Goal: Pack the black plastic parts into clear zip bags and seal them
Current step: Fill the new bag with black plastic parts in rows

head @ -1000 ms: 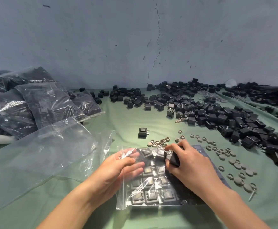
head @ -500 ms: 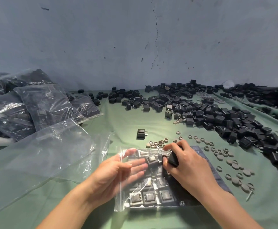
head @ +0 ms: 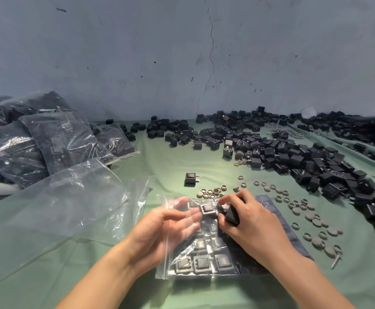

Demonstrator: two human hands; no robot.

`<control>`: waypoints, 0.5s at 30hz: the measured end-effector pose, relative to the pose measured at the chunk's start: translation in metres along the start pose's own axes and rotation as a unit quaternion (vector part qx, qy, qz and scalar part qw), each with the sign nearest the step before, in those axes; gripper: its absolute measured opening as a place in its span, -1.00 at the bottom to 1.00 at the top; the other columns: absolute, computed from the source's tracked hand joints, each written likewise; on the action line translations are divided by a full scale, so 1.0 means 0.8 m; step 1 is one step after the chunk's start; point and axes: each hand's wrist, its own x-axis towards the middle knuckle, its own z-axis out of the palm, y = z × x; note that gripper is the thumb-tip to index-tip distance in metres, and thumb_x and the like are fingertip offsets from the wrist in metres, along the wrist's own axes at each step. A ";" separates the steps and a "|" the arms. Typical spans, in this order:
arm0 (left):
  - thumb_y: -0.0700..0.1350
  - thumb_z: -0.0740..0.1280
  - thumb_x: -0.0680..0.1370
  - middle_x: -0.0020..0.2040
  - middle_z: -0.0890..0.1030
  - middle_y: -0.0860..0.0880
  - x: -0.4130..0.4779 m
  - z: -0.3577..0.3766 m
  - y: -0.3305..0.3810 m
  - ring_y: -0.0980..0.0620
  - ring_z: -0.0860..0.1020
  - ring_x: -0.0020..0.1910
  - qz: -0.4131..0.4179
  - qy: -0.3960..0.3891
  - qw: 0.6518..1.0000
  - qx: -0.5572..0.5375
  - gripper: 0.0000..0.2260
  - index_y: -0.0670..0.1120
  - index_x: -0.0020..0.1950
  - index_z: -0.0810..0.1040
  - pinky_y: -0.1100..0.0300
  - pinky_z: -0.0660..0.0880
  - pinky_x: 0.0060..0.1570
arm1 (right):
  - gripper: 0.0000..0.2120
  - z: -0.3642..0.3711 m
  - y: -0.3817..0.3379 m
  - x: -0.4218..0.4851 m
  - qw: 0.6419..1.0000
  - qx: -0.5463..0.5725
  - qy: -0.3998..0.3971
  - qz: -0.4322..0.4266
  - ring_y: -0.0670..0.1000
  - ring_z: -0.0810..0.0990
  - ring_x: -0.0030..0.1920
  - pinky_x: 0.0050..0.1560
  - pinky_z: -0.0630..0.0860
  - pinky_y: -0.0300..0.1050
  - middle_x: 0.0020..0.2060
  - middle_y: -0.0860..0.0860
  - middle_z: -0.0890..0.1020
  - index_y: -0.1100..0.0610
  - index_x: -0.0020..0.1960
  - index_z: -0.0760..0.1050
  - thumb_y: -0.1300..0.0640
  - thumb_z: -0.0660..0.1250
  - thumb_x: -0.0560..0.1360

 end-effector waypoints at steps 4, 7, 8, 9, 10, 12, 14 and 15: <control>-0.40 0.23 0.47 0.26 0.57 -0.34 -0.002 0.000 -0.001 -0.26 0.57 0.26 0.017 0.024 0.999 -0.018 -0.53 -0.20 0.39 0.41 -0.11 0.48 0.28 | -0.72 -0.005 -0.001 -0.001 1.000 0.018 -0.002 0.008 -0.11 0.51 -0.19 -0.23 0.55 -0.18 0.04 -0.19 0.42 -0.19 0.21 0.42 -0.21 0.29 0.53; -0.36 0.29 0.48 0.21 0.59 -0.35 -0.009 0.003 0.003 -0.25 0.61 0.19 0.030 0.061 0.998 0.000 -0.60 -0.29 0.32 0.45 -0.08 0.57 0.13 | -0.78 -0.011 -0.005 -0.002 0.994 0.107 -0.002 0.030 -0.14 0.57 -0.22 -0.22 0.58 -0.18 -0.04 -0.17 0.52 -0.18 0.15 0.46 -0.18 0.32 0.53; -0.34 0.31 0.49 0.17 0.61 -0.35 -0.011 0.004 0.006 -0.23 0.64 0.14 0.036 0.095 0.994 0.030 -0.67 -0.32 0.26 0.48 -0.05 0.61 0.06 | -0.81 -0.013 -0.007 -0.001 0.985 0.167 0.005 0.041 -0.15 0.56 -0.28 -0.27 0.53 -0.24 -0.13 -0.13 0.57 -0.17 0.10 0.49 -0.16 0.34 0.53; -0.31 0.33 0.51 0.11 0.64 -0.33 -0.013 0.005 0.010 -0.20 0.66 0.09 0.051 0.138 0.986 0.075 -0.74 -0.33 0.18 0.50 -0.03 0.64 0.01 | -0.84 -0.016 -0.010 0.000 0.968 0.243 0.009 0.056 -0.17 0.54 -0.35 -0.34 0.47 -0.29 -0.24 -0.08 0.60 -0.16 0.07 0.52 -0.15 0.36 0.52; -0.27 0.34 0.51 0.04 0.67 -0.28 -0.015 0.003 0.012 -0.17 0.67 0.03 0.074 0.187 0.970 0.137 -0.80 -0.32 0.10 0.51 -0.03 0.64 0.02 | -0.86 -0.020 -0.014 0.000 0.942 0.327 0.004 0.075 -0.18 0.52 -0.41 -0.39 0.42 -0.32 -0.30 -0.03 0.62 -0.15 0.03 0.54 -0.14 0.39 0.51; -0.19 0.36 0.51 -0.08 0.63 -0.09 -0.018 -0.005 0.014 -0.10 0.63 -0.04 0.169 0.286 0.892 0.307 -0.81 -0.20 0.10 0.53 0.00 0.55 0.15 | -0.85 -0.027 -0.025 0.002 0.876 0.468 -0.017 0.112 -0.18 0.51 -0.47 -0.47 0.37 -0.36 -0.35 -0.01 0.65 -0.05 0.01 0.59 -0.09 0.41 0.51; -0.12 0.33 0.57 -0.05 0.58 0.11 -0.028 -0.007 0.010 0.13 0.61 -0.08 0.312 0.336 0.749 0.478 -0.70 0.05 0.29 0.46 0.27 0.52 0.09 | -0.84 -0.030 -0.035 0.008 0.826 0.541 -0.041 0.152 -0.10 0.52 -0.49 -0.55 0.31 -0.28 -0.31 0.02 0.69 0.05 0.00 0.58 -0.03 0.39 0.54; -0.06 0.31 0.59 -0.06 0.59 0.12 -0.034 -0.002 0.006 0.19 0.59 -0.11 0.370 0.309 0.703 0.523 -0.72 0.17 0.28 0.45 0.41 0.49 -0.05 | -0.84 -0.029 -0.040 0.010 0.809 0.560 -0.052 0.168 -0.05 0.53 -0.48 -0.57 0.28 -0.24 -0.27 0.07 0.71 0.09 0.01 0.56 -0.01 0.38 0.56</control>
